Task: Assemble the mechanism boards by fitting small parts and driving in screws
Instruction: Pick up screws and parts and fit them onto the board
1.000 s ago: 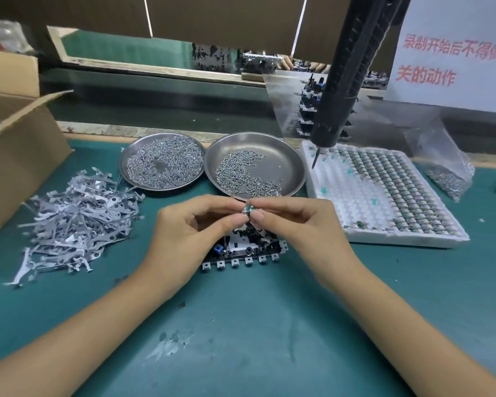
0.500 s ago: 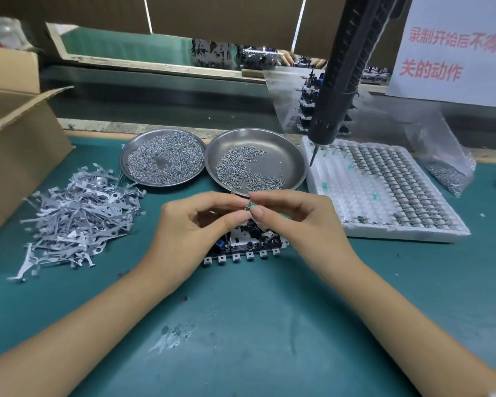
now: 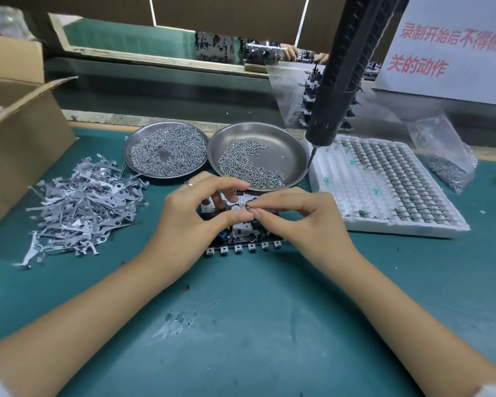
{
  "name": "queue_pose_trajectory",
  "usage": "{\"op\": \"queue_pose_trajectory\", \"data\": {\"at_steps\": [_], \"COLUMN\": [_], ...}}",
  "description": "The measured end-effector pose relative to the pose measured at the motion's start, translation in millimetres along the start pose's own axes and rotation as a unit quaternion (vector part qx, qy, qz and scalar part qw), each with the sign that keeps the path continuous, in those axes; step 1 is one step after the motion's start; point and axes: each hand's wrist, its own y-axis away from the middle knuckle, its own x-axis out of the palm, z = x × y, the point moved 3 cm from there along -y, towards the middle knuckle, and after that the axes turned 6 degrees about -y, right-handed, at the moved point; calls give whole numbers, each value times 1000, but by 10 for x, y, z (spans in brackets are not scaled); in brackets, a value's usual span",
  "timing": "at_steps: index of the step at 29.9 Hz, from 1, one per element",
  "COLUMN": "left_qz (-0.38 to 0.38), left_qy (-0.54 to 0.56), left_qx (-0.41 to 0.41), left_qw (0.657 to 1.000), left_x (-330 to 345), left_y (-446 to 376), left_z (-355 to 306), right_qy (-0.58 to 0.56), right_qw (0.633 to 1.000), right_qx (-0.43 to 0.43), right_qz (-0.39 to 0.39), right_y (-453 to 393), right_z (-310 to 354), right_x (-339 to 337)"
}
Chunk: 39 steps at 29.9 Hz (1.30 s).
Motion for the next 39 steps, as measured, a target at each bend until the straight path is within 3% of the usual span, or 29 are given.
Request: {"op": "queue_pose_trajectory", "data": {"at_steps": [4,9,16,21,27,39], "left_qz": [46,-4,-15,24,129,111], "left_qy": [-7,54,21,-46,-178,-144], "left_qx": [7,-66,-77,-17,74,58], "left_qw": [999,996,997,998,973,982], "left_x": [-65,-135,-125,-97,-15,1], "left_y": [-2,22,57,76,129,125], "left_z": [22,127,86,1,1,44], "right_qy": [76,189,240,272,201,131], "right_qw": [996,967,946,927,965,986], "right_qx": [-52,-163,-211,-248,-147,-48], "right_qz": [13,53,55,68,84,90], "right_y": [37,76,78,81,81,74], "right_z": [-32,-77,-95,-72,-81,-85], "right_x": [24,107,120,141,102,85]}}
